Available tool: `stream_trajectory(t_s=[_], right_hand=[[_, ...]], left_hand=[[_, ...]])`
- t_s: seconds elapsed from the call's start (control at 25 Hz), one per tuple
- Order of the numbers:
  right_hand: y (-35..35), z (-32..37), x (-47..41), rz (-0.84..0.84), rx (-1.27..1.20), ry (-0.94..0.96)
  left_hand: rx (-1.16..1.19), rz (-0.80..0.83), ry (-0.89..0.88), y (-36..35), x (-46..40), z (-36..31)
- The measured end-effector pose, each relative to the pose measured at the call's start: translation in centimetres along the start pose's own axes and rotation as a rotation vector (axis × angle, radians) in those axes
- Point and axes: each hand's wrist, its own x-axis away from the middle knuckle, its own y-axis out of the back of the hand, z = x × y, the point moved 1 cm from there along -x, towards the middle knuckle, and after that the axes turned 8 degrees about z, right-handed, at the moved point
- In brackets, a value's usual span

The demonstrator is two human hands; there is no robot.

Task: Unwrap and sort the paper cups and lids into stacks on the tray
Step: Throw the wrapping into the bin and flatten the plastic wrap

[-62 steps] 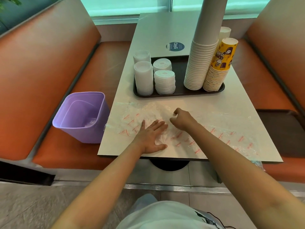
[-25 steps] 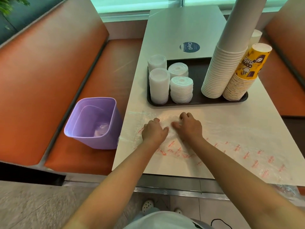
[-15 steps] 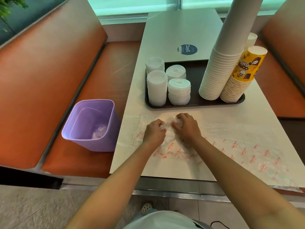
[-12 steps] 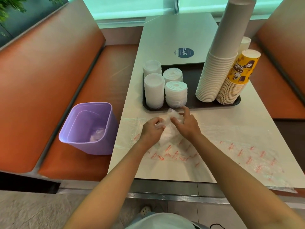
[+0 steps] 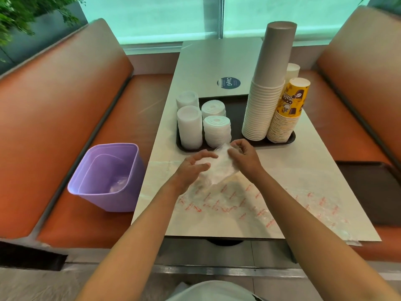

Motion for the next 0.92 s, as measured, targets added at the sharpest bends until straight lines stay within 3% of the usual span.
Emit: stream_trajectory(t_s=[0.12,0.52,0.8,0.92], right_hand=[[0.1,-0.5,0.8,0.107,0.032,0.02],[-1.1,-0.2,1.1,-0.005,-0.046,0.064],[-7.1,3.2,-1.6,0.018,0.105,0.031],[-12.5,4.7,-2.3,0.078,0.103,0.056]], left_hand=[[-0.046,0.069,0.122,-0.9,0.5,-0.3],[-0.005,0.228,0.276,0.9,3.2,0.2],[0.057,0.002,0.258,9.3,5.7,-0.1],[0.123,-0.182,0.242,14.8,7.2,0.0]])
